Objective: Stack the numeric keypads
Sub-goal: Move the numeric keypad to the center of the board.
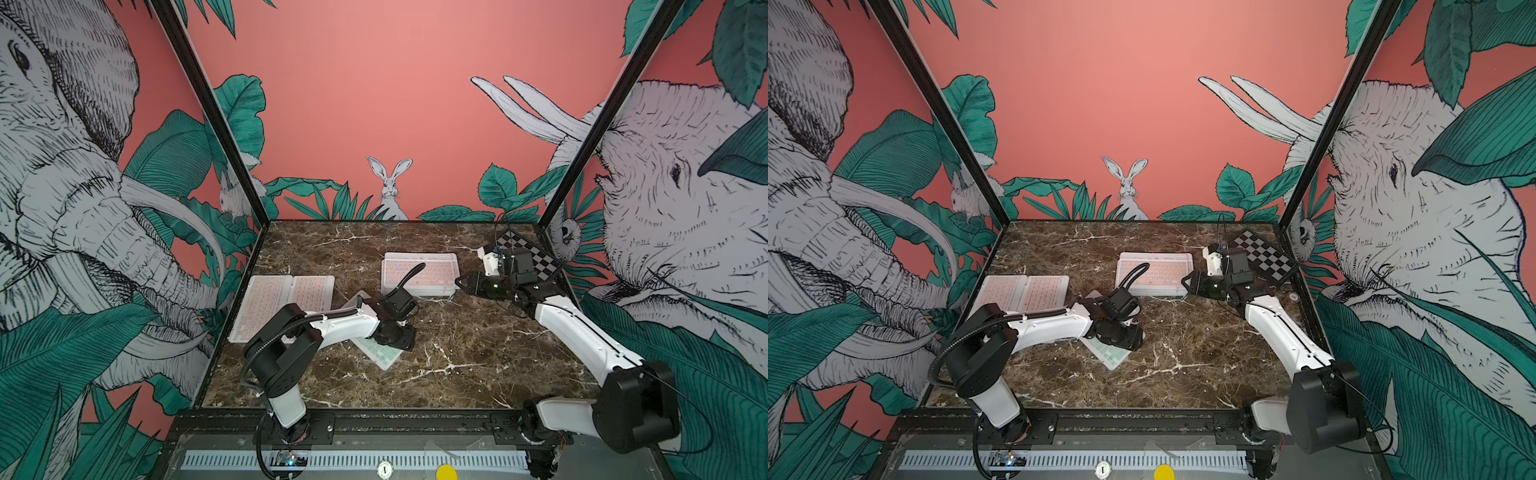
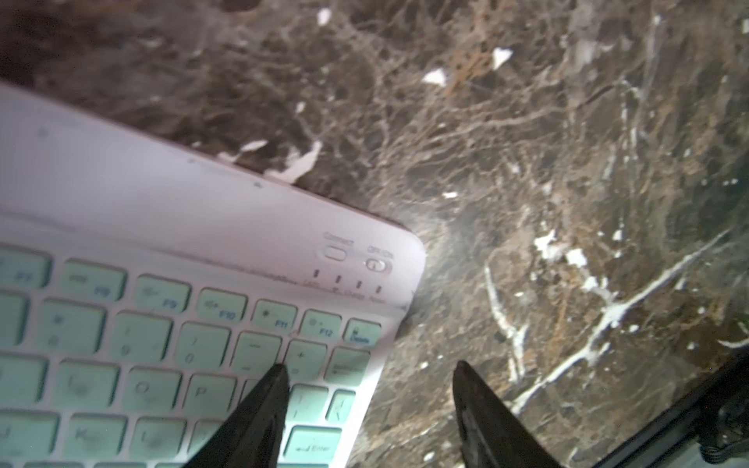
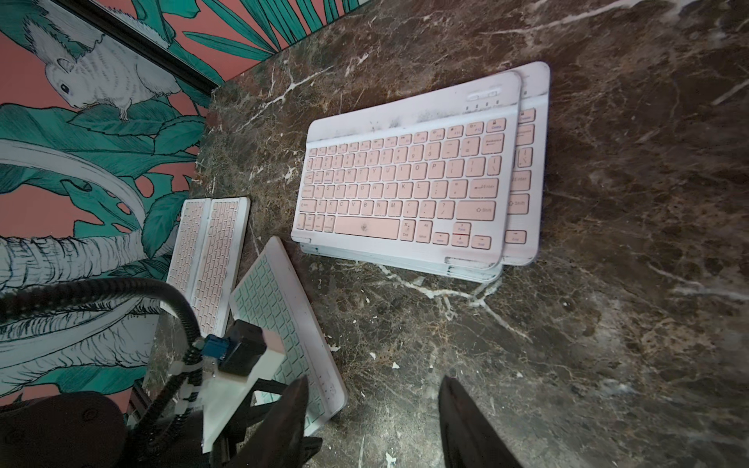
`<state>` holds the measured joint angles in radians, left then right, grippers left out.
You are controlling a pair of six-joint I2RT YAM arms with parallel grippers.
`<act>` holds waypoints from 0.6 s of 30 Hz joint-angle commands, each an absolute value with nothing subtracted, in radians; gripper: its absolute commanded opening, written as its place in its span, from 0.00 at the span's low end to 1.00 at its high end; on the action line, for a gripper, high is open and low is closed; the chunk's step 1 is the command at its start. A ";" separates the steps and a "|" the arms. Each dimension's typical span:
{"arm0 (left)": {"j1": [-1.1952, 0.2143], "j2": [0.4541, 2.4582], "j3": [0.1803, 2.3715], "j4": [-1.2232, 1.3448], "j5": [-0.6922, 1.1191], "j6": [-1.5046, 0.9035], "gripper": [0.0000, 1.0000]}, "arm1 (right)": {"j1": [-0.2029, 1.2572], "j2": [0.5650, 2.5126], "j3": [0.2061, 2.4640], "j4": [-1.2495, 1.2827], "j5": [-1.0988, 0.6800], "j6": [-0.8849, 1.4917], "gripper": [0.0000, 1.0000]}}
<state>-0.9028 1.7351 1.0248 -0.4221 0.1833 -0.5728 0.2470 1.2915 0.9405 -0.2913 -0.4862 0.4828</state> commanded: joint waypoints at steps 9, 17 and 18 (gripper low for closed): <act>-0.954 1.931 1.202 -0.412 0.323 -0.570 0.67 | 0.226 1.149 0.939 -0.352 -0.405 0.504 0.52; -0.980 2.006 1.333 -0.399 0.336 -0.571 0.66 | 0.218 1.117 0.917 -0.361 -0.403 0.504 0.52; -0.981 2.012 1.344 -0.397 0.337 -0.571 0.66 | 0.216 1.114 0.914 -0.358 -0.401 0.507 0.52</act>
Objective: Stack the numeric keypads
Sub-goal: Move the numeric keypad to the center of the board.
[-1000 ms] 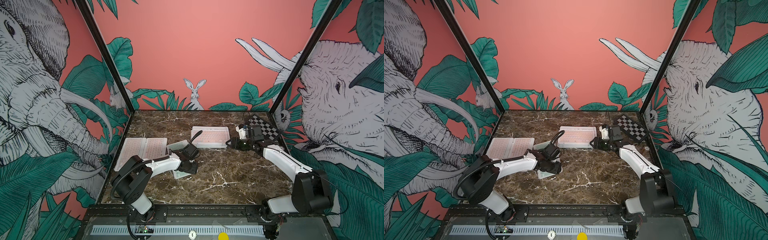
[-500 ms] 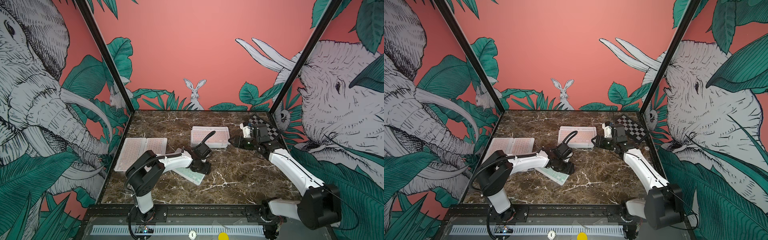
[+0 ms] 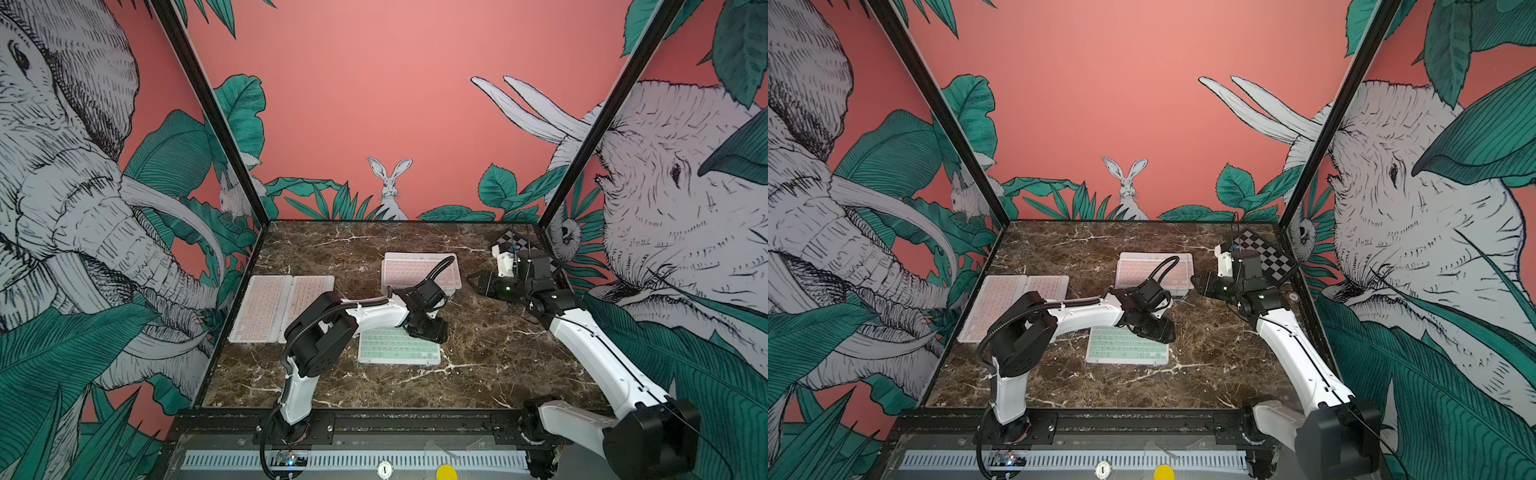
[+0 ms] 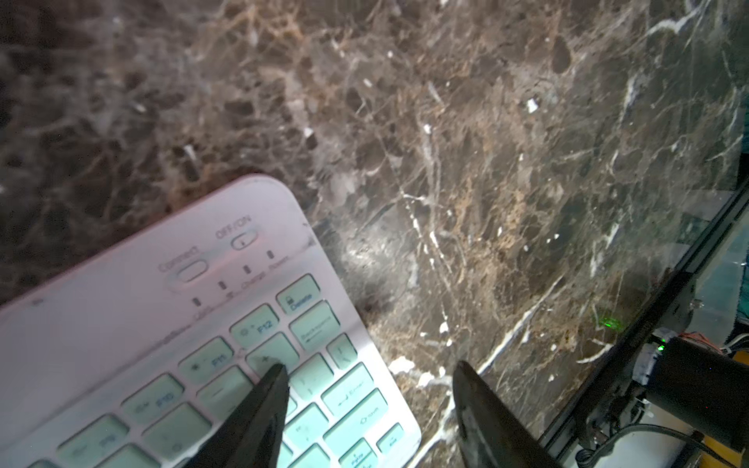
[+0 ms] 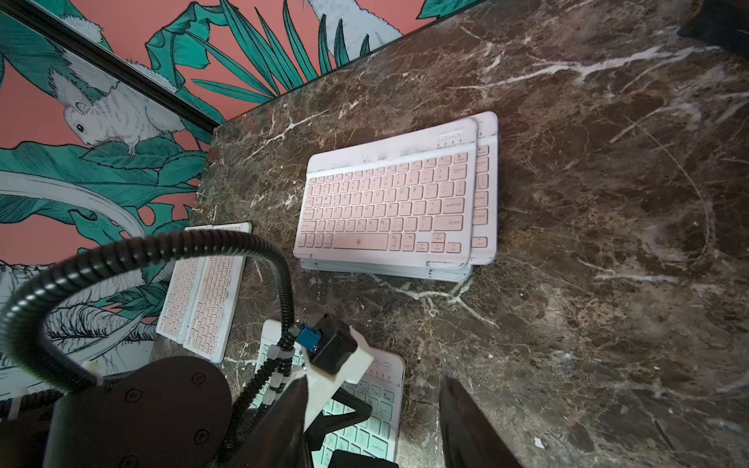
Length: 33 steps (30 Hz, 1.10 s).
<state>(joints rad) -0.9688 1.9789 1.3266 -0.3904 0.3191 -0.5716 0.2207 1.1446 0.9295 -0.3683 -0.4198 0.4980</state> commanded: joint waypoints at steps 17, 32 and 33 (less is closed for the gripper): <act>-0.816 1.714 1.180 -0.425 0.249 -0.620 0.67 | 0.207 1.128 0.838 -0.312 -0.376 0.525 0.53; -0.496 1.440 0.842 -0.588 0.259 -0.501 0.68 | 0.378 1.272 0.722 -0.296 -0.308 0.529 0.53; -0.496 1.442 0.834 -0.580 0.269 -0.496 0.68 | 0.395 1.283 0.720 -0.303 -0.291 0.534 0.53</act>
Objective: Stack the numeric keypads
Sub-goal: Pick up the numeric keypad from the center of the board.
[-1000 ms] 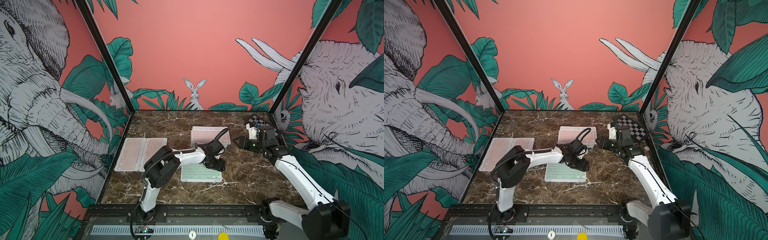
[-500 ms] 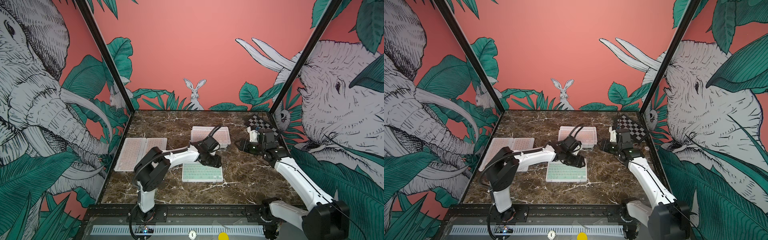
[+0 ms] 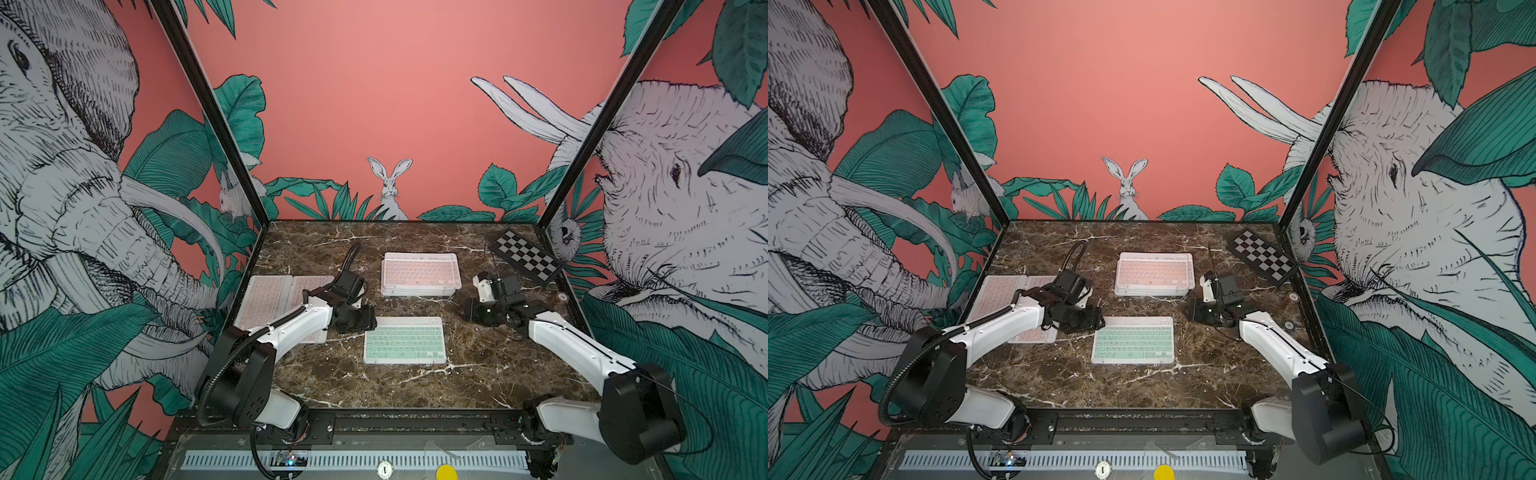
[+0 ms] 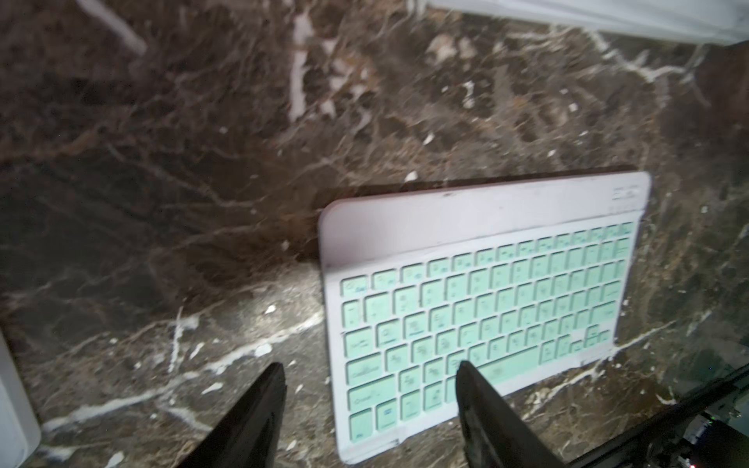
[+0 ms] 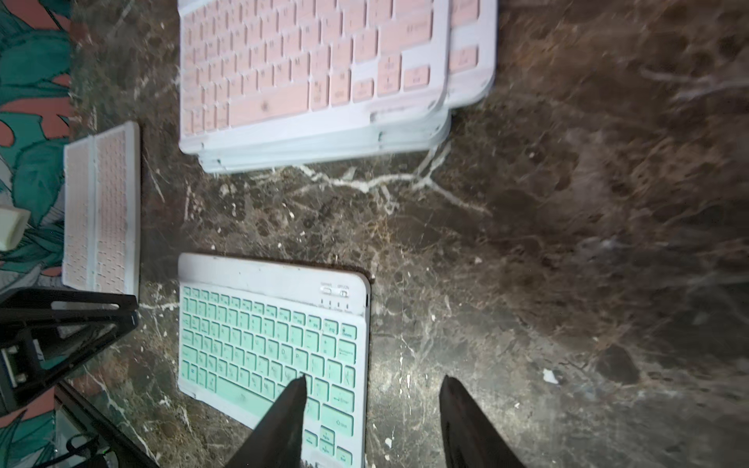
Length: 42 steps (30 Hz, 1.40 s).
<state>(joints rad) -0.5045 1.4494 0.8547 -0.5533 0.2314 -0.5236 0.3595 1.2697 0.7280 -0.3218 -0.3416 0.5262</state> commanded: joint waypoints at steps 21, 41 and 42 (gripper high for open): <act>-0.497 1.462 0.756 -0.514 0.285 -0.475 0.68 | 0.551 1.413 0.610 -0.156 -0.311 0.676 0.53; -0.596 1.555 0.759 -0.403 0.312 -0.514 0.68 | 0.554 1.385 0.558 -0.151 -0.304 0.715 0.53; -0.602 1.558 0.761 -0.402 0.310 -0.516 0.68 | 0.555 1.387 0.555 -0.146 -0.305 0.717 0.53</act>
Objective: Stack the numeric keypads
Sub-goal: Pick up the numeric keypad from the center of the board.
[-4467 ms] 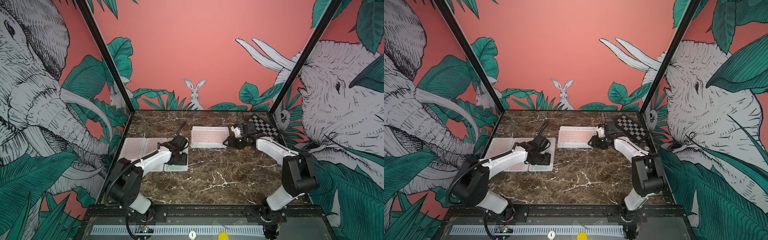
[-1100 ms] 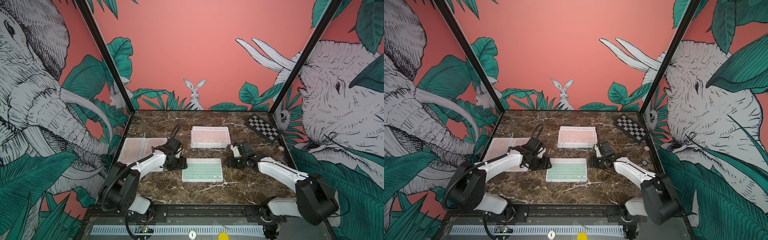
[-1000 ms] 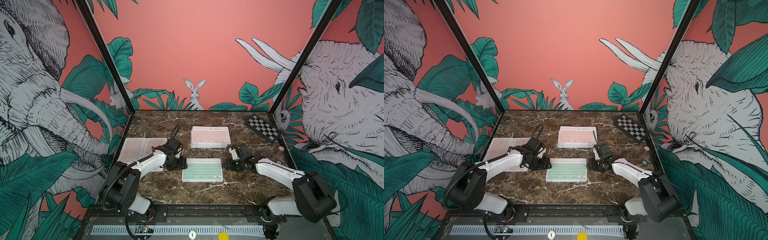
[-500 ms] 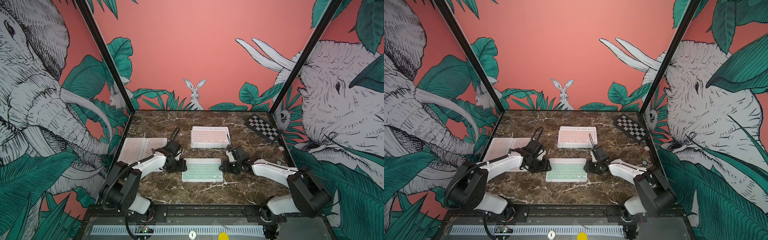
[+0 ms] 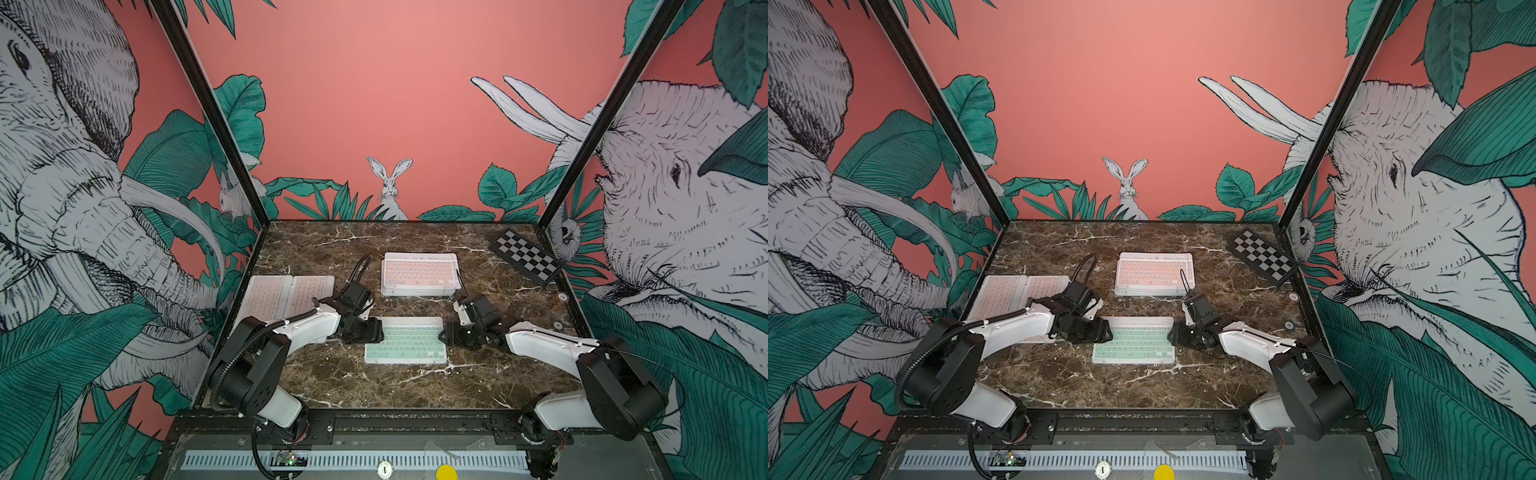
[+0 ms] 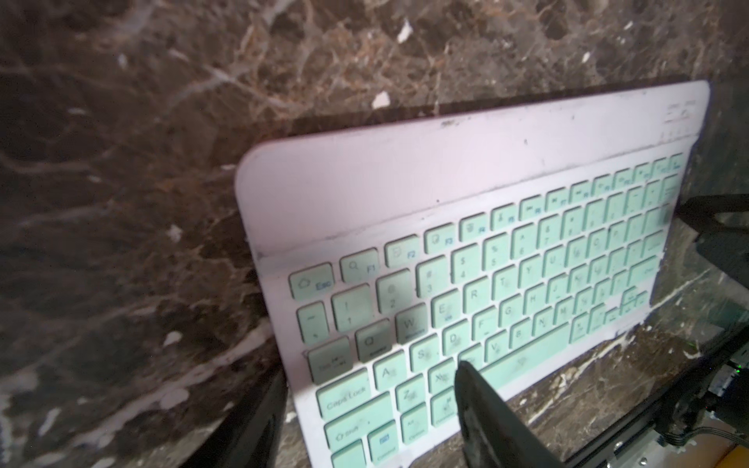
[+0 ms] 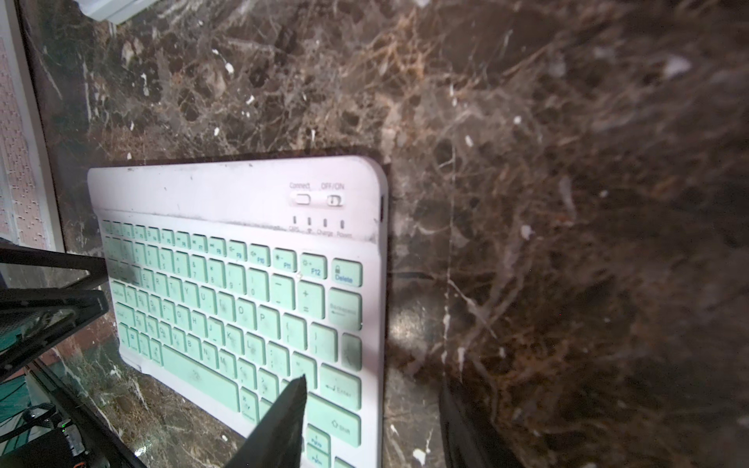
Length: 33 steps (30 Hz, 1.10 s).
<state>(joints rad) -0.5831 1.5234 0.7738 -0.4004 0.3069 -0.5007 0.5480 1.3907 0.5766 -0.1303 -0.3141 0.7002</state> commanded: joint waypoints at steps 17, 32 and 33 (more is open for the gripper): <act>-0.643 1.595 0.770 -0.370 0.311 -0.531 0.68 | 0.557 1.342 0.526 -0.047 -0.388 0.799 0.53; -0.659 1.622 0.759 -0.335 0.321 -0.541 0.68 | 0.523 1.291 0.467 0.157 -0.479 0.908 0.52; -0.660 1.623 0.758 -0.335 0.321 -0.541 0.68 | 0.517 1.288 0.461 0.171 -0.491 0.914 0.52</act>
<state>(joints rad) -0.6346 1.5612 0.7963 -0.3454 0.2985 -0.5316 0.5179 1.3140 0.4610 0.0216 -0.3882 0.8742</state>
